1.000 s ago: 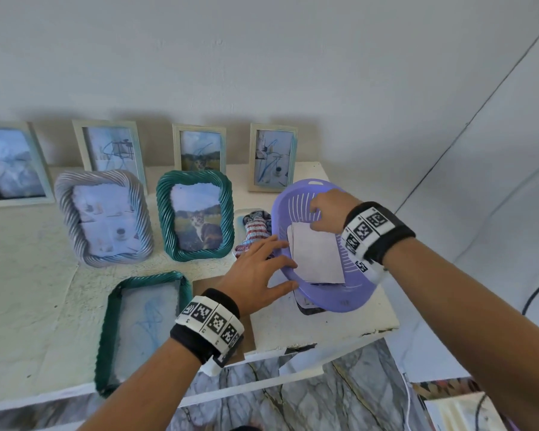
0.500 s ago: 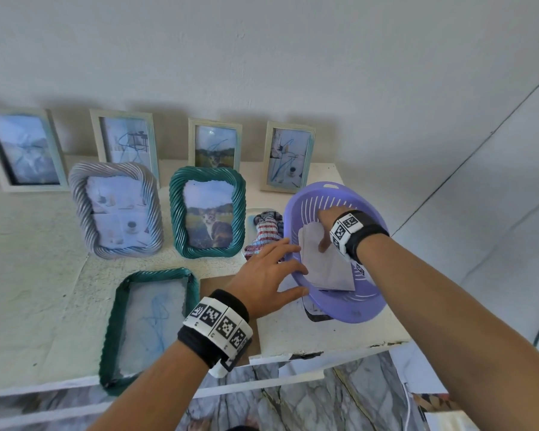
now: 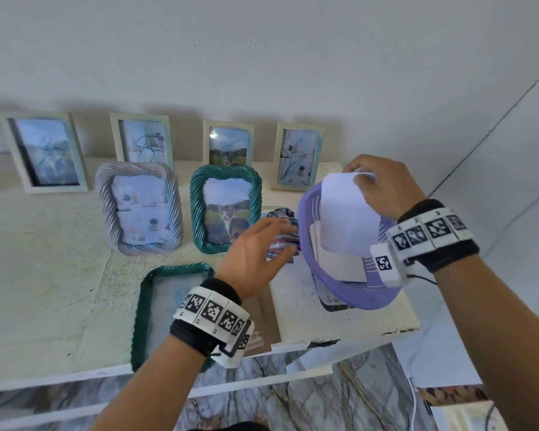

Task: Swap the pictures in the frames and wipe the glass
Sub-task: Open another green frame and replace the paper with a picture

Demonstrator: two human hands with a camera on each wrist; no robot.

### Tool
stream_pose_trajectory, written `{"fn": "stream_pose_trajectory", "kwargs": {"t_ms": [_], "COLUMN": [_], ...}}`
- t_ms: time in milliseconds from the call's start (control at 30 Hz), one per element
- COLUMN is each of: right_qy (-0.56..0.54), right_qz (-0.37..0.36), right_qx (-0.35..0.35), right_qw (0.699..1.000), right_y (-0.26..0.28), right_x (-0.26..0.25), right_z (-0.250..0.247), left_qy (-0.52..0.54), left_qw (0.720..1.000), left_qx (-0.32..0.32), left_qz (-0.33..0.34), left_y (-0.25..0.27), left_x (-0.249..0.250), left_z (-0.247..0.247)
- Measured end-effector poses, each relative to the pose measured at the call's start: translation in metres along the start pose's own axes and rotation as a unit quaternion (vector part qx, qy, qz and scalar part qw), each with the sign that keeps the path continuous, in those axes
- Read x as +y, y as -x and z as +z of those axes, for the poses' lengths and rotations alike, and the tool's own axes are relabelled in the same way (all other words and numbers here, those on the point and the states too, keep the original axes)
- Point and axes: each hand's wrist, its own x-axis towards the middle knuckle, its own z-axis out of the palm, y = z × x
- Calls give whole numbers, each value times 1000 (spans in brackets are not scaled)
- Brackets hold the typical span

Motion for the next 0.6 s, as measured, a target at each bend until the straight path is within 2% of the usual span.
{"fn": "stream_pose_trajectory", "kwargs": {"t_ms": [100,167,267,400,500,600], "right_qy": [-77,-136,-235,-354,-401,-387], "right_qz": [-41,-63,-80,-16,61,53], "right_qx": [12,-11,-38,-35,-116,-150], "right_qw": [996,989,968,935,907,908], "right_y": [26,41,57,76,97,117], "right_x": [-37,-60,-89,-110,-125,-139], "right_z": [-2,11,39,84,121,156], "left_qy": [50,126,187,194,215,189], "left_qw": [996,985,971,961,943,941], "left_qx": [37,30,26,56,88,84], "left_qz": [-58,-110,-150,-190,-238,-266], "left_y": [8,17,39,80,109,134], "left_x": [4,7,2,-19,-34,-49], "left_z": [-25,-40,-61,-88,-105,-115]}}
